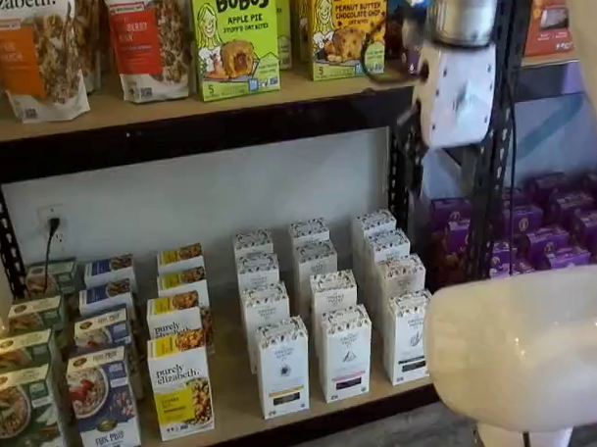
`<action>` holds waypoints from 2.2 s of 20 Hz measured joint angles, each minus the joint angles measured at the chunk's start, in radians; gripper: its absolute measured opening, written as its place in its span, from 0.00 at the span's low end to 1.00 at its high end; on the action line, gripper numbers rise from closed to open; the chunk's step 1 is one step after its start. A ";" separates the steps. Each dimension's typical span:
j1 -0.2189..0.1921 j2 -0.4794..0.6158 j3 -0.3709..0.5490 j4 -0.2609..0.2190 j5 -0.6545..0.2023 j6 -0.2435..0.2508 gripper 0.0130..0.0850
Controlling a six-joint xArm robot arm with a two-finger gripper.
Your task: Pick up the white box with a green strip in the middle, on the bottom shelf, the sixth box from the left
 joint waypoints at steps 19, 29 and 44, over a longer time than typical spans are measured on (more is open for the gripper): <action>-0.049 0.544 0.339 -0.016 -0.911 -0.066 1.00; -0.081 0.959 0.210 -0.105 -1.198 -0.020 1.00; -0.132 1.406 -0.158 -0.134 -1.325 -0.043 1.00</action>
